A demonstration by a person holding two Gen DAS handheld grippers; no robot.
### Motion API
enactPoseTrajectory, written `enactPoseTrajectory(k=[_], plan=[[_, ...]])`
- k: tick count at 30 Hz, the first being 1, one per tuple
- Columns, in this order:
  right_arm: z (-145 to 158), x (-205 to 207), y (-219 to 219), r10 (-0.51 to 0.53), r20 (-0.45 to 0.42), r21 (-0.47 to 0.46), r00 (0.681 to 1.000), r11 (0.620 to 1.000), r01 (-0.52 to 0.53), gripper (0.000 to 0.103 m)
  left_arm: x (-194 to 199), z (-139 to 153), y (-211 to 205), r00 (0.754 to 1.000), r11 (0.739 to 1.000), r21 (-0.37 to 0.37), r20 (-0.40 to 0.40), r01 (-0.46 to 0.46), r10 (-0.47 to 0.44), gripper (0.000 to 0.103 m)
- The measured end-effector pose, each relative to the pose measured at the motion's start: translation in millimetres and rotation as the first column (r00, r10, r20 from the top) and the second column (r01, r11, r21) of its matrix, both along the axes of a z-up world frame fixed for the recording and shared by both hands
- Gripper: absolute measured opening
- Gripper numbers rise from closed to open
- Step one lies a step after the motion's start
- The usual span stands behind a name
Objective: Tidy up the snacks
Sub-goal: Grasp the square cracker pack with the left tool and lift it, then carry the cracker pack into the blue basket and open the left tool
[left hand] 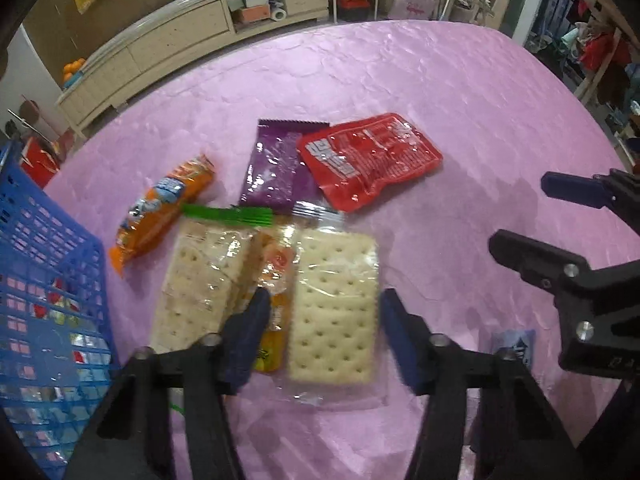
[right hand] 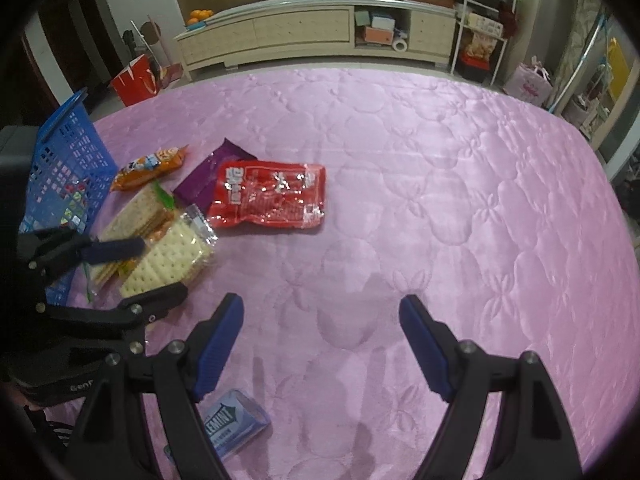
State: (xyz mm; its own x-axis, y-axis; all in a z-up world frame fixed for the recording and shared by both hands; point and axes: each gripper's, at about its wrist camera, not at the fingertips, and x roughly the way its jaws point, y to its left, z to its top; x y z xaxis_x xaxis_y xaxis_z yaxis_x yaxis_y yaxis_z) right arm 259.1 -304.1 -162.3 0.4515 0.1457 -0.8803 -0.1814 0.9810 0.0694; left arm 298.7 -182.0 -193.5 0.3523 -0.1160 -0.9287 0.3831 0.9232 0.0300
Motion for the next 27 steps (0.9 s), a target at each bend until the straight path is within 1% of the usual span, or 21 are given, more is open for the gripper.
enactPoseTrajectory(k=[2, 4, 6, 9, 16, 22, 24, 27], plan=[[-0.1, -0.7, 2.0, -0.003, -0.007, 0.002, 1.0, 1.0, 0.003, 0.084, -3.0, 1.1, -2.5, 1.0, 1.0, -0.001, 0.001, 0.009, -0.009, 0.041], [0.2, -2.0, 4.9, 0.002, -0.014, 0.01, 1.0, 1.0, -0.002, 0.084, -8.0, 3.2, -6.0, 1.0, 1.0, 0.005, 0.008, 0.027, -0.027, 0.041], [3.1, -3.5, 8.7, 0.008, -0.016, 0.013, 1.0, 1.0, -0.008, 0.084, -14.6, 8.6, -6.7, 0.999, 0.999, 0.011, 0.032, 0.034, -0.035, 0.041], [12.1, -6.8, 11.6, 0.009, -0.007, 0.012, 1.0, 1.0, -0.009, 0.084, -25.5, 24.1, -4.0, 0.998, 0.999, -0.013, 0.057, 0.032, -0.031, 0.04], [46.9, -11.2, 15.0, -0.01, 0.041, 0.03, 0.999, 1.0, 0.008, 0.084, -46.3, 79.6, 13.9, 0.986, 0.998, -0.05, 0.168, 0.023, -0.014, 0.041], [75.5, -13.9, 43.5, 0.025, 0.091, 0.033, 0.996, 0.999, -0.028, 0.084, -57.3, 127.9, 46.5, 0.966, 0.994, -0.106, 0.255, -0.004, 0.032, 0.041], [85.8, -16.4, 56.1, 0.04, 0.113, 0.031, 0.993, 0.999, -0.044, 0.084, -60.8, 137.4, 57.8, 0.961, 0.992, -0.122, 0.272, -0.017, 0.05, 0.041], [98.1, -21.1, 71.2, 0.064, 0.136, 0.051, 0.989, 0.996, -0.071, 0.084, -65.0, 148.7, 81.6, 0.956, 0.985, -0.166, 0.28, -0.04, 0.086, 0.041]])
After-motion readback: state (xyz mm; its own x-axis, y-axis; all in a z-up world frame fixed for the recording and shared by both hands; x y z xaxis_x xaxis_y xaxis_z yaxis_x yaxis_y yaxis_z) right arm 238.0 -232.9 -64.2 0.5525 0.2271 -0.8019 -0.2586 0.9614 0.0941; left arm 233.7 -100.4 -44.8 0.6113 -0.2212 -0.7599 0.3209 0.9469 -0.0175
